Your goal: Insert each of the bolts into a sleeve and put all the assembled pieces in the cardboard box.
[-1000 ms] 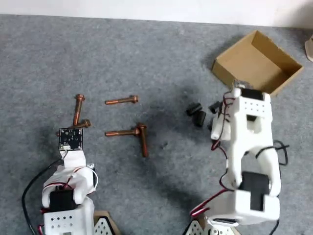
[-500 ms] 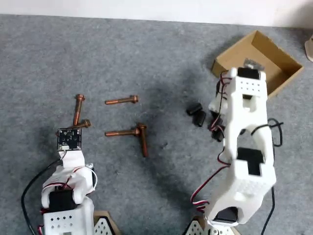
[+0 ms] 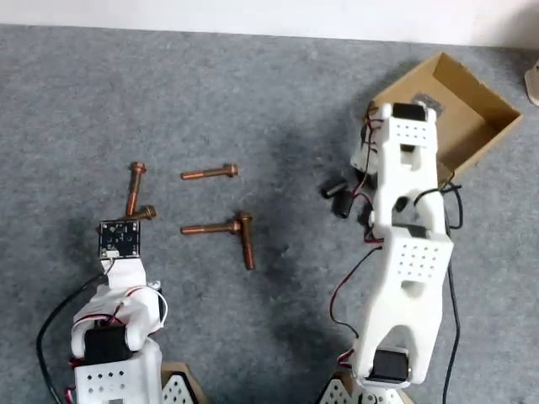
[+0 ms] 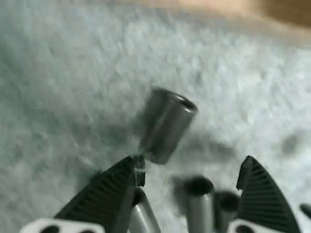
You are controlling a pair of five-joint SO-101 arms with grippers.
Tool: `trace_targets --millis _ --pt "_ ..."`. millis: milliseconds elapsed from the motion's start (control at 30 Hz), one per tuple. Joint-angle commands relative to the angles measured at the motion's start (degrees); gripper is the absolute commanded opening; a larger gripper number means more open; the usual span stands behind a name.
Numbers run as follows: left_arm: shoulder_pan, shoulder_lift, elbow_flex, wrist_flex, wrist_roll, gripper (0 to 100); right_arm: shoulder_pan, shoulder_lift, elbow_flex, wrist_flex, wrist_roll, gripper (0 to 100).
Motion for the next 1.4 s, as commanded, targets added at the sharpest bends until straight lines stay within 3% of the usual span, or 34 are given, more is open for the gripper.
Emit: trace_targets --millis 0,400,1000,1367 --pt "-0.4 0.13 1.1 0.18 -0.26 1 -0.48 1.71 -9.71 -0.31 -0.88 29.6" --pt "-0.4 0.13 1.1 0.18 -0.26 1 0.84 4.62 -19.12 -0.31 -9.23 29.6" --pt "-0.4 0.13 1.1 0.18 -0.18 1 1.19 8.04 -19.47 2.51 -35.52 29.6" --pt "-0.4 0.13 1.1 0.18 -0.18 1 3.38 13.23 -24.57 2.15 -36.13 29.6"
